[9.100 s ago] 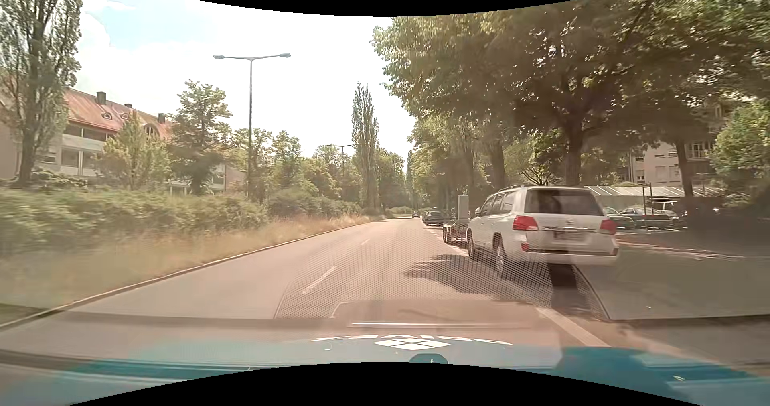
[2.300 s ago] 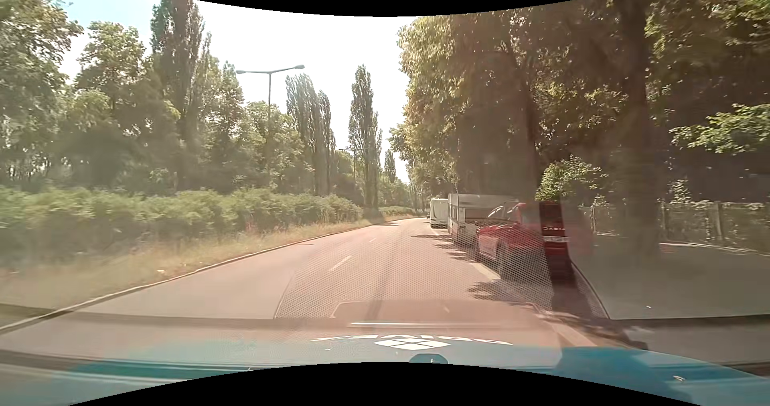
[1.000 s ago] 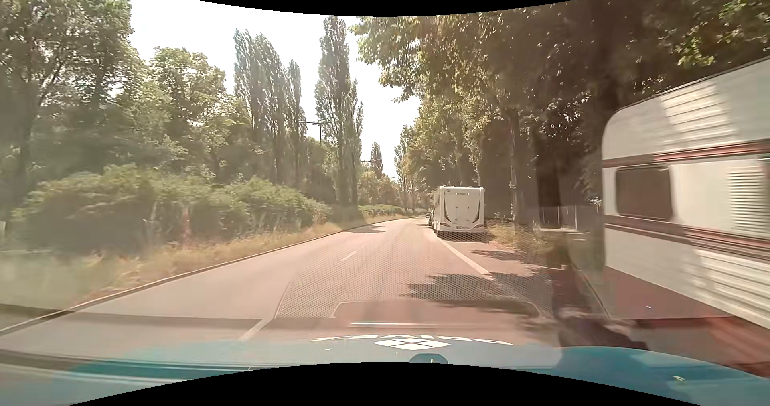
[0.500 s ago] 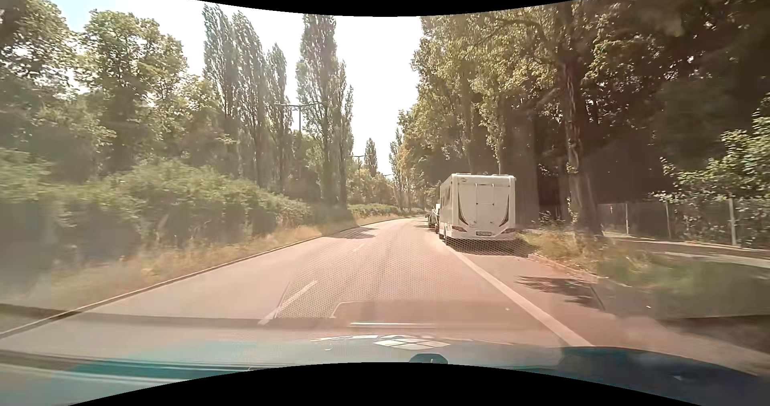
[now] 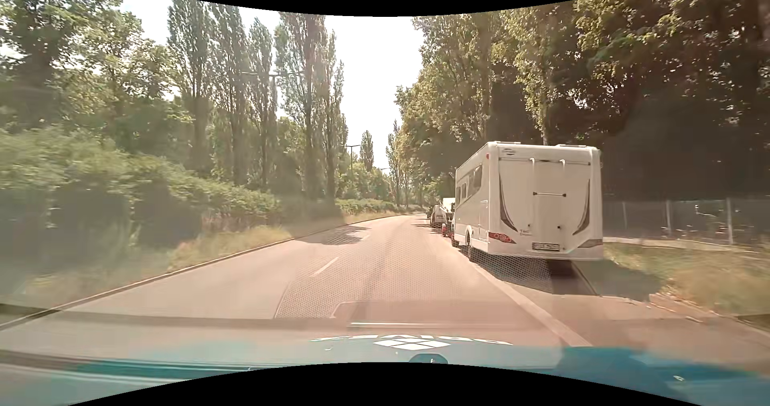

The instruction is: Follow the waypoints while adhering to traffic rules and regulations

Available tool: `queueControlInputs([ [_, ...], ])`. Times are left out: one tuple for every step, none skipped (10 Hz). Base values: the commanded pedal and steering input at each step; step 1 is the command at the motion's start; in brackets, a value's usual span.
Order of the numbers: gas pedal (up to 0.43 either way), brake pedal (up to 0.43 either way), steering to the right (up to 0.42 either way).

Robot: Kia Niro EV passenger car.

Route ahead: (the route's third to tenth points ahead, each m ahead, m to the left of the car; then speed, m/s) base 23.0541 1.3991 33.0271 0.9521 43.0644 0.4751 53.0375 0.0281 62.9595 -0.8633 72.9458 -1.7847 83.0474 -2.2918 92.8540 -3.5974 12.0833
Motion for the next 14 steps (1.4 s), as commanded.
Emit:
queueControlInputs([
  [0.169, 0.0, 0.005],
  [0.169, 0.0, 0.005],
  [0.169, 0.0, 0.005],
  [0.177, 0.0, 0.005],
  [0.177, 0.0, 0.005],
  [0.177, 0.0, 0.004],
  [0.177, 0.0, 0.005],
  [0.177, 0.0, 0.004],
  [0.177, 0.0, 0.005],
  [0.177, 0.0, 0.004],
  [0.177, 0.0, 0.004],
  [0.177, 0.0, 0.005],
  [0.177, 0.0, 0.004],
  [0.177, 0.0, 0.005],
])
